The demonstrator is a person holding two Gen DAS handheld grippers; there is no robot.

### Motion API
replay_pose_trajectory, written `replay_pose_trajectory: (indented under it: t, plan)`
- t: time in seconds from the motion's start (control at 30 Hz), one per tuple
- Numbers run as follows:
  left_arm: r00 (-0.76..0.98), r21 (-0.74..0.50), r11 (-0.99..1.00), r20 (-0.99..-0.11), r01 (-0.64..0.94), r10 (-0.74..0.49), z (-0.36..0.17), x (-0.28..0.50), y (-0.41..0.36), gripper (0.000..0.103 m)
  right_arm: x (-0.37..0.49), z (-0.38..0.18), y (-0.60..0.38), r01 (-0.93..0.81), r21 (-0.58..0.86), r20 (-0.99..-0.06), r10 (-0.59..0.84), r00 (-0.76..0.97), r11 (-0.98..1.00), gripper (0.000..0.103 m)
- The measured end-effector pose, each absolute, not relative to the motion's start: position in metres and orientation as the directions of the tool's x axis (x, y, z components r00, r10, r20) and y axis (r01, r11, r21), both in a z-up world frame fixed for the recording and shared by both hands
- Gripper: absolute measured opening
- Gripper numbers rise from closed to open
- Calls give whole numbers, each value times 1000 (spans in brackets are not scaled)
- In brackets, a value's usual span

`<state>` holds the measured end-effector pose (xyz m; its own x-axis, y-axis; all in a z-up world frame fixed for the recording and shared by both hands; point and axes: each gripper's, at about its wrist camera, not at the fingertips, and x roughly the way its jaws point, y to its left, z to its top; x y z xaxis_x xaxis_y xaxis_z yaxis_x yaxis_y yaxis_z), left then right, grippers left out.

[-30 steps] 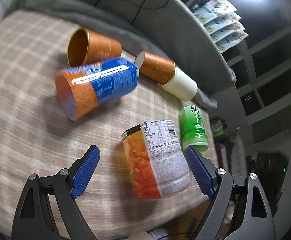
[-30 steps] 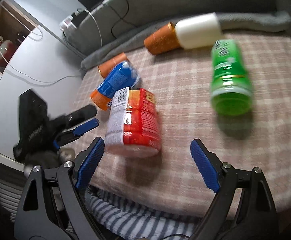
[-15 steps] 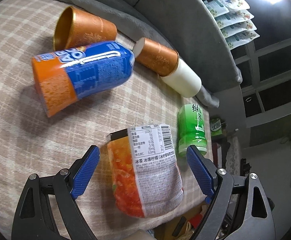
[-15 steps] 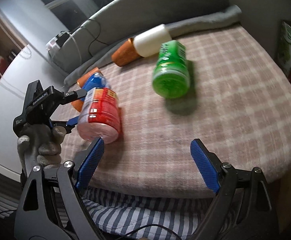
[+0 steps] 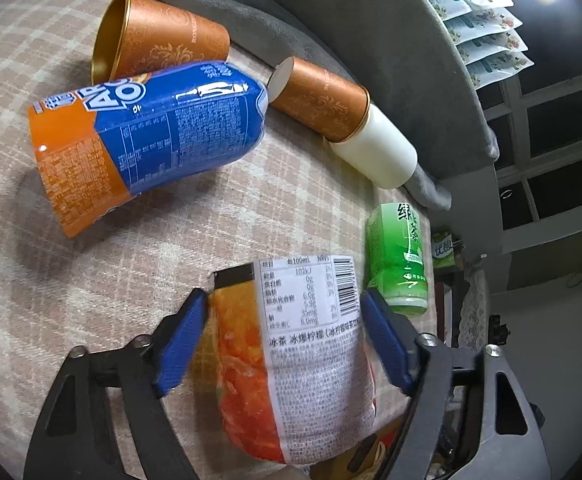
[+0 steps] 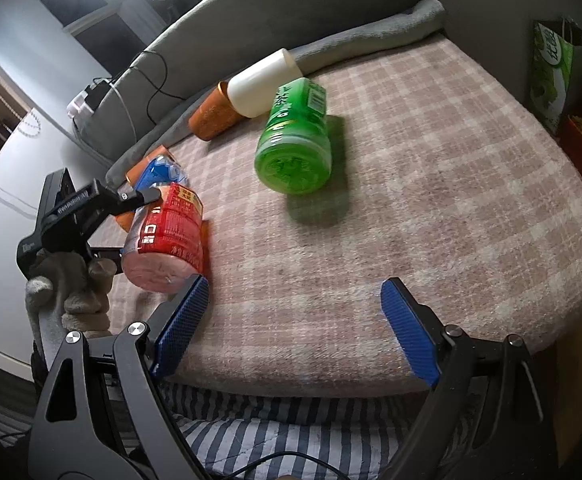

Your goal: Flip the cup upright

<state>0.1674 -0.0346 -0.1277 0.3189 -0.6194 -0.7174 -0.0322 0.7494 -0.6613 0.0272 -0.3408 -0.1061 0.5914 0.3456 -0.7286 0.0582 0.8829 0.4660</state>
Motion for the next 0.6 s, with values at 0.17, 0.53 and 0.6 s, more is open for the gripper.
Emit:
replay_pose_trajectory:
  t: [0.17, 0.53, 0.6]
  plan:
    - [325, -662, 749, -714, -25, -620, -126, 166, -34, 75, 27, -110, -346, 78, 471, -732, 340, 590, 879, 90]
    - [401, -616, 785, -704, 64, -586, -102, 154, -40, 73, 27, -114, -349, 95, 482, -733, 342, 588, 871, 90]
    - [425, -599, 796, -700, 88, -574, -95, 151, -42, 73, 27, -114, -350, 94, 483, -733, 343, 588, 871, 90]
